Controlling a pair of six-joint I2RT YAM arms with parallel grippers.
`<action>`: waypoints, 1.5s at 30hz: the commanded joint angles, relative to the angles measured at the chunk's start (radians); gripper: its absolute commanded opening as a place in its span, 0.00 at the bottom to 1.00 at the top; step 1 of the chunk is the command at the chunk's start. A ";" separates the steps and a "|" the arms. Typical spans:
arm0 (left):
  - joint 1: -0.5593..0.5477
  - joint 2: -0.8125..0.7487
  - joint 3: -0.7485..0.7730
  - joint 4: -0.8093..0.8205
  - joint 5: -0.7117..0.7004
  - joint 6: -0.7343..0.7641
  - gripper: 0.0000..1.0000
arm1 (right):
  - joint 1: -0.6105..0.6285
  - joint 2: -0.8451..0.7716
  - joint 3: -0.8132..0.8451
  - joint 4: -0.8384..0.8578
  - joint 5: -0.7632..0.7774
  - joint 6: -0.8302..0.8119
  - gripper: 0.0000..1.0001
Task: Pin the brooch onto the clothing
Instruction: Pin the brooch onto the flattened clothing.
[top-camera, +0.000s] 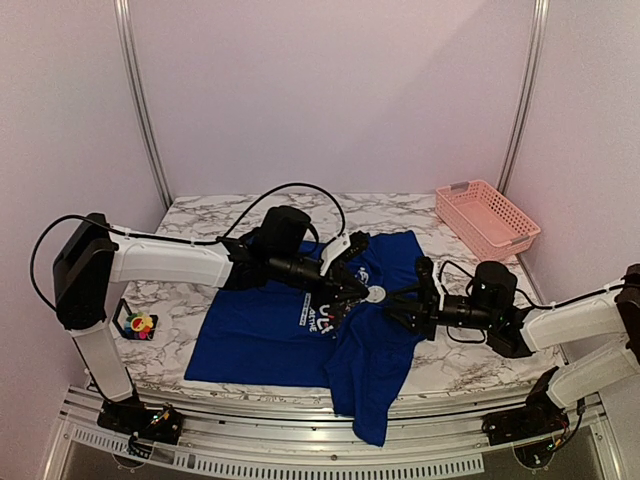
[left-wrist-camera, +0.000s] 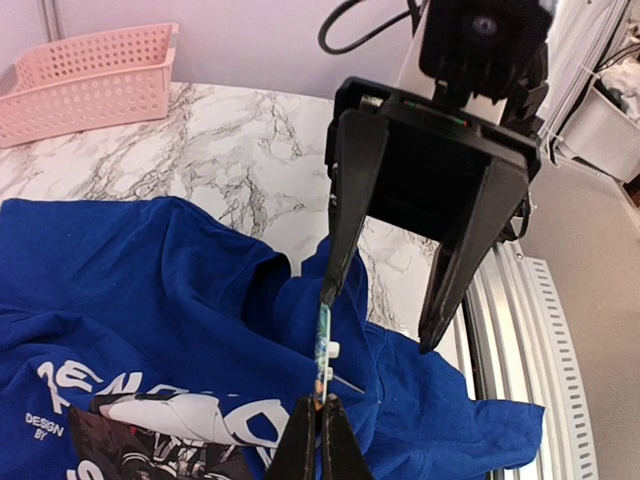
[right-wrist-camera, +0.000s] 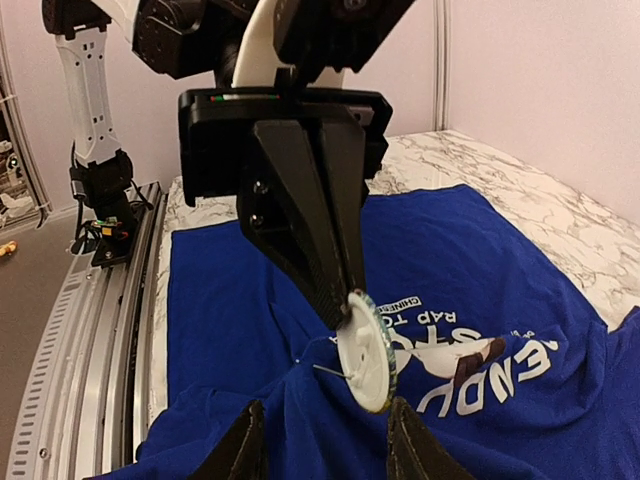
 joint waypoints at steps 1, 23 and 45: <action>0.006 -0.012 -0.008 0.004 -0.003 -0.021 0.00 | 0.039 0.028 -0.036 0.010 0.105 0.020 0.36; 0.007 -0.015 -0.010 -0.016 0.002 0.005 0.00 | 0.094 0.174 0.073 0.060 0.176 0.022 0.03; -0.016 -0.015 -0.021 0.007 0.099 0.008 0.00 | -0.044 0.146 0.199 -0.189 0.078 0.285 0.00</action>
